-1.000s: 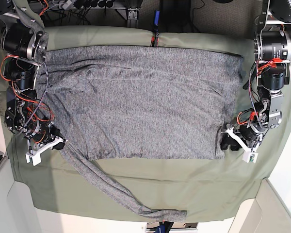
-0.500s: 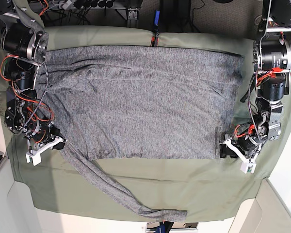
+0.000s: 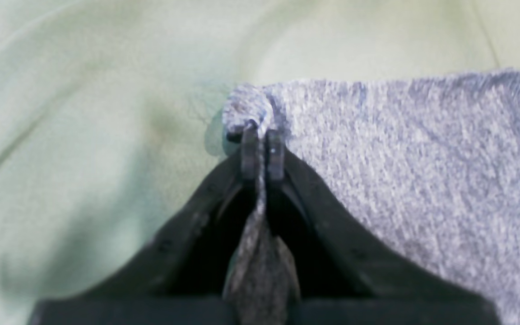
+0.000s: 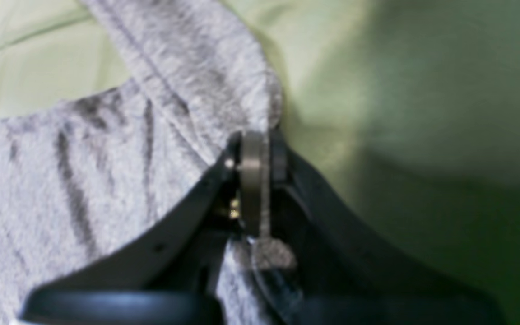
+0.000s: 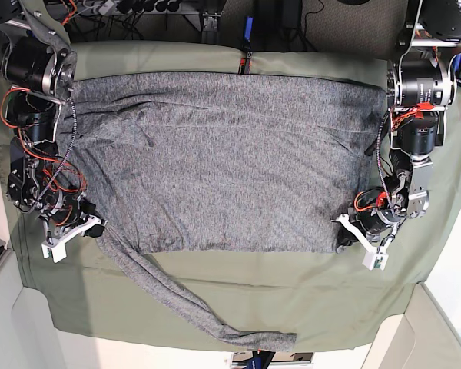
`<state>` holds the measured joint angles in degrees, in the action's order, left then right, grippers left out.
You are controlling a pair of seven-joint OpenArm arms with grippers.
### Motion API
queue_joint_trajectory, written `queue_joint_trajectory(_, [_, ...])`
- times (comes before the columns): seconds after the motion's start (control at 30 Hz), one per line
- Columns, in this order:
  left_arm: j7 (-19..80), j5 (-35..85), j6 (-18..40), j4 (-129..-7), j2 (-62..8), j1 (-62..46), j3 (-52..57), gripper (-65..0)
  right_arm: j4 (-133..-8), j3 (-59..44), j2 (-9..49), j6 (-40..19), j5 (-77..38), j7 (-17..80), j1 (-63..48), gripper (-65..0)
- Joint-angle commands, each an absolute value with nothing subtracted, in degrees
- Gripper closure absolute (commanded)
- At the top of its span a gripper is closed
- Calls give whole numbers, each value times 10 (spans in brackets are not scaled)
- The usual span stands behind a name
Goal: Fold the T-shirt properly
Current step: 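Fold the grasped edge back toward the arms with both grippers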
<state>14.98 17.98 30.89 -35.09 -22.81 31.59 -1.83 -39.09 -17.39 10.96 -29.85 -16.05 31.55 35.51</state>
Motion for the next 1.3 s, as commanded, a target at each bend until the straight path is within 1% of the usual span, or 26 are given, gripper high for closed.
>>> queue_joint_trajectory(0.0, [142, 182, 313, -364, -243, 333, -17, 0, -405, -175, 116, -308, -169, 307, 373, 0])
queue_joint_trajectory(0.07, [142, 182, 330, -378, -254, 332, -17, 0, -414, -175, 118, -308, -169, 314, 373, 0])
queue_joint_trajectory(0.17, [142, 182, 385, -413, -272, 322, -17, 0, -439, -175, 125, -309, -172, 351, 370, 0])
queue_joint_trajectory(0.23, [150, 187, 400, -446, -281, 304, -17, 0, -471, -175, 132, -309, -190, 366, 356, 0])
queue_joint_trajectory(0.37, [149, 190, 393, -510, -300, 249, -16, 0, -552, -175, 151, -309, -216, 370, 305, 0])
queue_joint_trajectory(0.5, [136, 190, 338, -573, -318, 199, -11, 0, -625, -175, 170, -309, -229, 371, 250, 0])
queue_joint_trajectory(0.7, [136, 178, 336, -661, -333, 138, 10, 0, -705, -176, 206, -309, -261, 374, 185, 0])
queue_joint_trajectory(0.8, [148, 178, 336, -689, -334, 105, 39, 0, -728, -176, 223, -309, -266, 374, 156, 0])
queue_joint_trajectory(0.93, [153, 177, 338, -703, -333, 74, 65, 0, -736, -177, 232, -309, -266, 374, 138, 0])
queue_joint_trajectory(1.1, [153, 178, 400, -710, -333, 46, 68, 0, -736, -176, 231, -309, -266, 375, 121, 0])
queue_joint_trajectory(1.2, [152, 180, 400, -710, -332, 38, 68, 0, -735, -176, 230, -308, -269, 375, 112, 0])
queue_joint_trajectory(1.23, [153, 180, 400, -709, -331, 37, 68, -29, -735, -176, 230, -308, -270, 375, 110, 0])
queue_joint_trajectory(1.27, [152, 180, 400, -709, -332, 37, 68, -99, -735, -176, 230, -307, -271, 373, 109, 0])
